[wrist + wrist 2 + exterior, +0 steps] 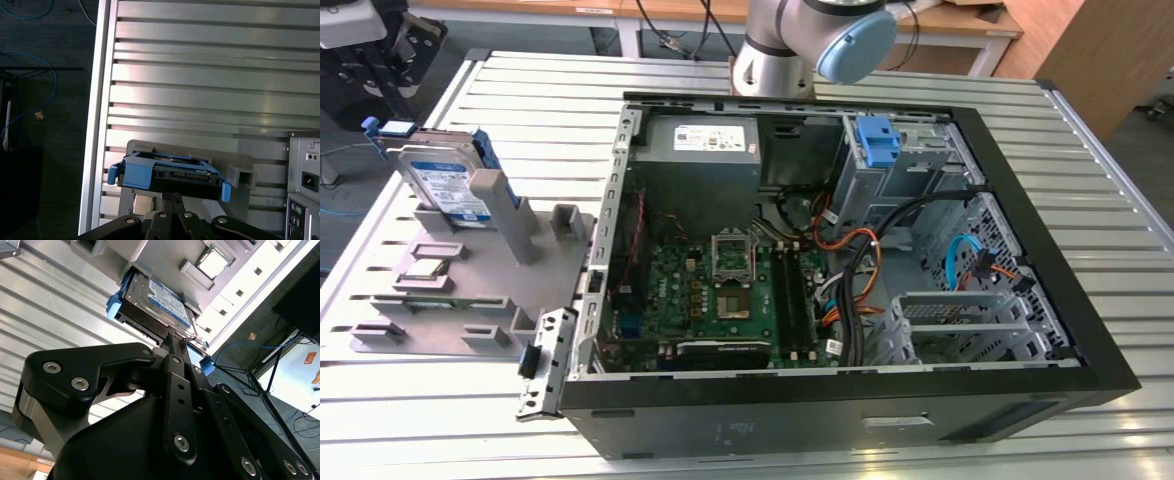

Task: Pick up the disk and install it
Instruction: 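Pick up the disk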

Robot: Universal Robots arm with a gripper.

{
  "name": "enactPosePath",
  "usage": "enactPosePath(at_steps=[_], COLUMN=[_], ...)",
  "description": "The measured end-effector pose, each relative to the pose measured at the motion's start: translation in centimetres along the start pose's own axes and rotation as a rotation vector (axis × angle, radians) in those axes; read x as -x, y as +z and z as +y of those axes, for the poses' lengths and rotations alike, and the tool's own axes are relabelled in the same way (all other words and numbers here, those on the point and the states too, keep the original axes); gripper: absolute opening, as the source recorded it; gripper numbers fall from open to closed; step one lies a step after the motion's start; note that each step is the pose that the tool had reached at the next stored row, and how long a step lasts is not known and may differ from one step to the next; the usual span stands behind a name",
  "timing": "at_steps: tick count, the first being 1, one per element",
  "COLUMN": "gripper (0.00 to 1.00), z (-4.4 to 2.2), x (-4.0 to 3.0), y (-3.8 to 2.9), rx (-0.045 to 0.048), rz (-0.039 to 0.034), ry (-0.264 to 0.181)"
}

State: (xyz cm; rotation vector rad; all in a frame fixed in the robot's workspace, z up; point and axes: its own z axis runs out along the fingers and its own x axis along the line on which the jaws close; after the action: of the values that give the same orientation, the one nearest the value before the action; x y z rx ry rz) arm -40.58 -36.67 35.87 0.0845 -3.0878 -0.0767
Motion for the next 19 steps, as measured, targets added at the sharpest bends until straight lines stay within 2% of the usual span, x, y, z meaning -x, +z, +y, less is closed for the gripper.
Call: enactPosePath(at_steps=[8, 19], gripper=[0.11, 0.11], z=[0.00, 0.00], x=[0.00, 0.00], y=[0.00, 0.01], rx=[-0.0003, -0.0033], rz=[0.0003, 0.0033], ry=[-0.007, -0.065])
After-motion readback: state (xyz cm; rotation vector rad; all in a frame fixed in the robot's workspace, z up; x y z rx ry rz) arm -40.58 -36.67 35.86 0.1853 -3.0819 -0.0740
